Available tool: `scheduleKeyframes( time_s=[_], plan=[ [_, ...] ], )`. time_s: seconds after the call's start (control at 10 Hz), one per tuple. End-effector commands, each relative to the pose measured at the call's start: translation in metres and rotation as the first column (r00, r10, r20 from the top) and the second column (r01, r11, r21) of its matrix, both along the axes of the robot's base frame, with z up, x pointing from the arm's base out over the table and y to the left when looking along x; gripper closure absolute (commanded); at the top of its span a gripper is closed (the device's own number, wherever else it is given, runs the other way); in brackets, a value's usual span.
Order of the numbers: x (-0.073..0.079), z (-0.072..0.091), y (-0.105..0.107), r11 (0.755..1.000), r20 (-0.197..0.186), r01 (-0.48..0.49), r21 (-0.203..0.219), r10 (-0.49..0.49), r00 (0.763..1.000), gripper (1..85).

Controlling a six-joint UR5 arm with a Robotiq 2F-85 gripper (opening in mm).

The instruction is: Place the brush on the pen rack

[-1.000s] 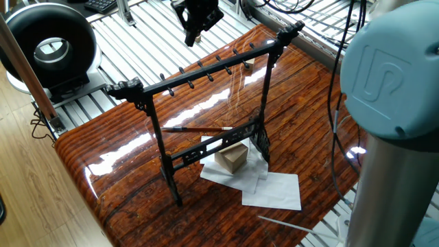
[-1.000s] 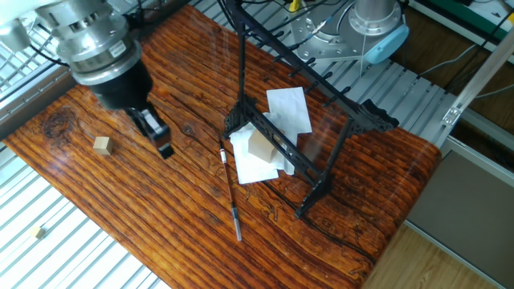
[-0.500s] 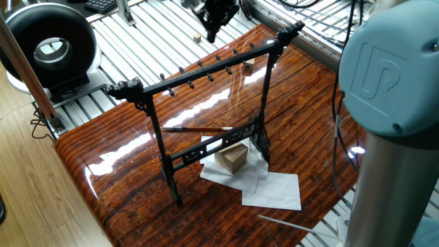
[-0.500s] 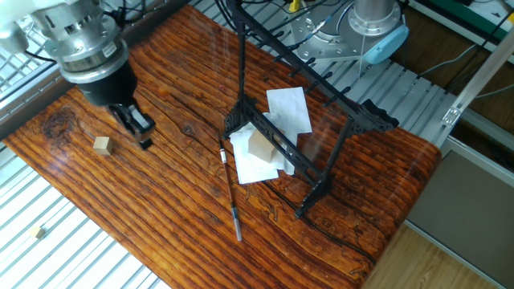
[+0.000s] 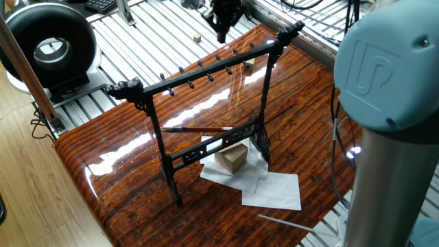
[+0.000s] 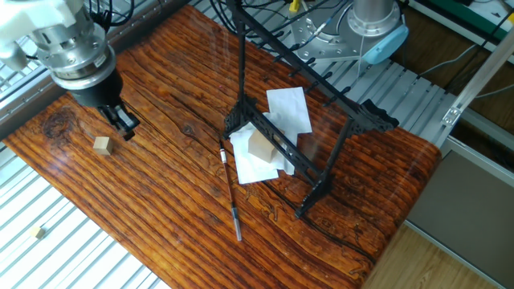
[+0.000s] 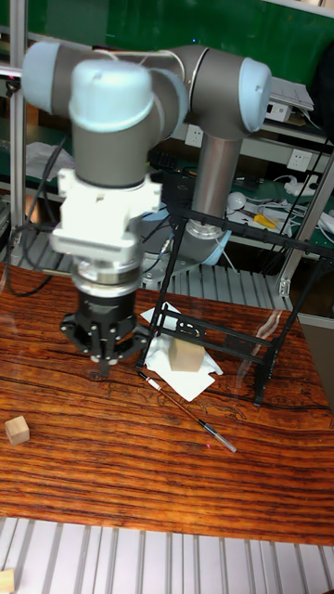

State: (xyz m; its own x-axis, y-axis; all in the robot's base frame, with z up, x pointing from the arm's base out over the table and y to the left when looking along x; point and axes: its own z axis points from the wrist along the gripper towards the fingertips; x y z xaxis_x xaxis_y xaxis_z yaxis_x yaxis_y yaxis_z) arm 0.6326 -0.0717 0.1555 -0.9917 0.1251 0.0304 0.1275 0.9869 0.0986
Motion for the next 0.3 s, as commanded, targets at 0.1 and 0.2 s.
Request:
scheduleKeyframes(
  time_s=[0.1,0.2],
  plan=[
    [-0.0123,-0.0215,-0.0175,1.0,-0.024,0.007,0.031,-0.007,1.0,84.7],
    [-0.0122,-0.0237,-0.0178,0.999,-0.024,0.003,0.032,-0.002,1.0,84.7]
  ],
)
